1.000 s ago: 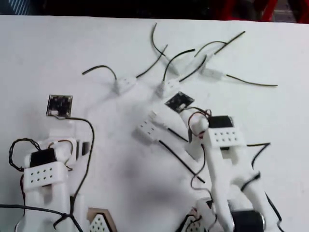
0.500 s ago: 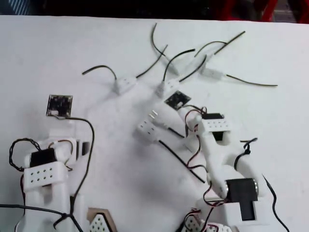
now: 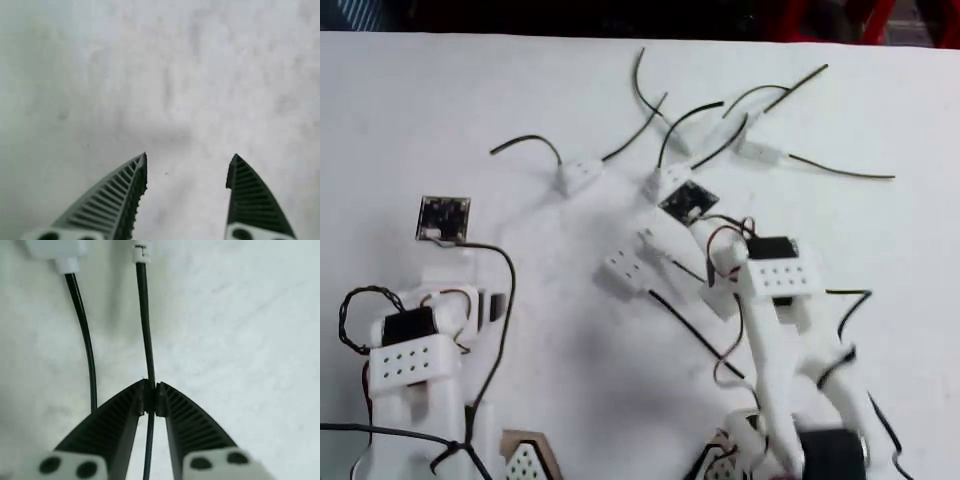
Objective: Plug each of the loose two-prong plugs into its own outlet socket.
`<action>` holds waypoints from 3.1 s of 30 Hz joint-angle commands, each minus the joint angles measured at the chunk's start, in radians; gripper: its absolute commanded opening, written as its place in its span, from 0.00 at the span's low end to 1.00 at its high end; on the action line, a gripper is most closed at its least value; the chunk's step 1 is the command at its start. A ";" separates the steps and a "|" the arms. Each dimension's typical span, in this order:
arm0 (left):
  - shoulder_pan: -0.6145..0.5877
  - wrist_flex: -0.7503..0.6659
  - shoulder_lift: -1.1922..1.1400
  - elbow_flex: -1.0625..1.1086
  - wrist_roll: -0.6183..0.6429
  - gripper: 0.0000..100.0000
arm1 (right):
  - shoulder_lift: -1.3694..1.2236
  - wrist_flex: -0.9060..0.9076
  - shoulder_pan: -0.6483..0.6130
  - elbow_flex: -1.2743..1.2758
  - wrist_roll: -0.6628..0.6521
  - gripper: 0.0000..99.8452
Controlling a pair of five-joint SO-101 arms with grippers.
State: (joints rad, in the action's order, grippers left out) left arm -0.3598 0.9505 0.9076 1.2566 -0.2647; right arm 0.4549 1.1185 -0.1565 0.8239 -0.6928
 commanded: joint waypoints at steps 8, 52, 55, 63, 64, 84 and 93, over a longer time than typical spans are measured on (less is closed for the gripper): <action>-0.007 -0.017 0.024 -0.003 -0.002 0.26 | 0.527 0.206 -0.007 -0.008 0.000 0.02; -0.007 -0.017 0.025 -0.003 -0.002 0.26 | -0.054 0.028 -0.088 -0.011 0.301 0.14; -0.007 -0.017 0.025 -0.003 -0.002 0.26 | -0.125 -0.007 -0.107 -0.011 0.318 0.14; -0.007 -0.017 0.025 -0.003 -0.002 0.26 | -0.298 -0.061 -0.099 -0.012 0.325 0.14; -0.007 -0.017 0.025 -0.003 -0.002 0.26 | -0.311 -0.062 -0.099 -0.012 0.325 0.14; -0.007 -0.017 0.025 -0.003 -0.002 0.26 | -0.335 0.228 -0.102 -0.537 0.411 0.02; -0.007 -0.017 0.025 -0.003 -0.002 0.26 | -0.335 0.242 -0.099 -0.815 0.888 0.02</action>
State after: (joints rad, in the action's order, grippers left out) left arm -0.3598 0.9505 0.9076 1.2566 -0.2647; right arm 0.1158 1.3533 -0.2547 0.0921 0.0422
